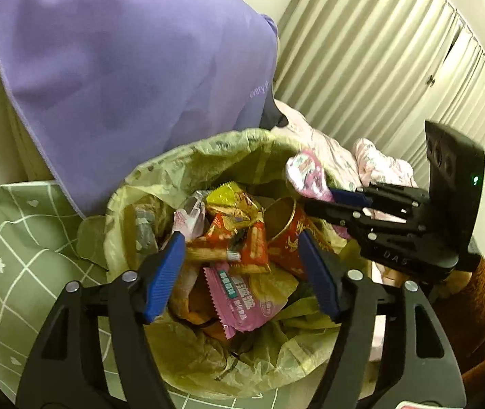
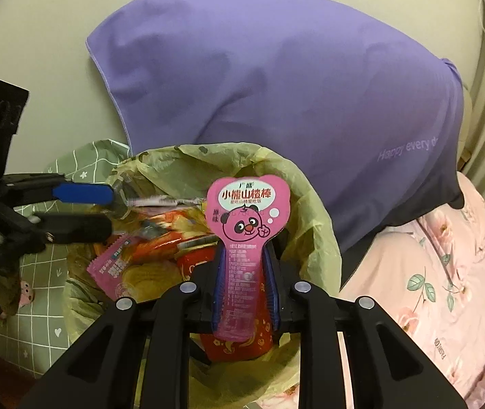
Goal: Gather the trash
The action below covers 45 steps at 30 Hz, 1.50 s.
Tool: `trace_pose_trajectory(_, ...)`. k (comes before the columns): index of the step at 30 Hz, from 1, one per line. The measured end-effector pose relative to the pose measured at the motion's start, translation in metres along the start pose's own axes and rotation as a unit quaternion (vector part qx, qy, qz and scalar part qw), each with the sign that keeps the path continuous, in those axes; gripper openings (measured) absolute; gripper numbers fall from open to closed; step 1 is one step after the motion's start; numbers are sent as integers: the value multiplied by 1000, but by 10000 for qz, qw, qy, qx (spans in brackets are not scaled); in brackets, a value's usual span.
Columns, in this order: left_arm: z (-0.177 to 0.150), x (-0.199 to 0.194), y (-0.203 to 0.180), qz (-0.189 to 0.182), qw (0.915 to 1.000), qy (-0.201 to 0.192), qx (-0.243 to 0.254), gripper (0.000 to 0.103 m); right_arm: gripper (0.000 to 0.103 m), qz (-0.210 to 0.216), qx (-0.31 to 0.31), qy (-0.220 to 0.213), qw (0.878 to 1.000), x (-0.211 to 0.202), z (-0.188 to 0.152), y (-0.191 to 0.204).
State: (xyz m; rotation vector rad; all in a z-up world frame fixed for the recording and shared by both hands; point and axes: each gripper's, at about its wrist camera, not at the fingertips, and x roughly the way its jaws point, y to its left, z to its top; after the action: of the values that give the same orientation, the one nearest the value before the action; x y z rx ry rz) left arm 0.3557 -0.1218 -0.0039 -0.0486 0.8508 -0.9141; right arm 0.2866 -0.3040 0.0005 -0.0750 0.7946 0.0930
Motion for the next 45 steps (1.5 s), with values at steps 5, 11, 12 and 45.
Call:
trace_pose_trajectory(5, -6, -20, -7, 317, 9992, -251, 20, 74, 39, -41, 167, -176, 9997, -7, -5, -2)
trace_pose_trajectory(11, -41, -62, -24, 947, 9934, -637, -85, 84, 47, -179, 347, -508, 9979, -26, -17, 4)
trace_pose_trajectory(12, -49, -71, -29, 1126, 9911, -704, -117, 84, 47, -168, 364, -571, 9976, -31, -20, 6)
trace_pose_trajectory(45, -244, -211, -162, 3965, 8940, -1495, -1458, 85, 47, 912, 123, -1111, 9895, -172, -161, 118)
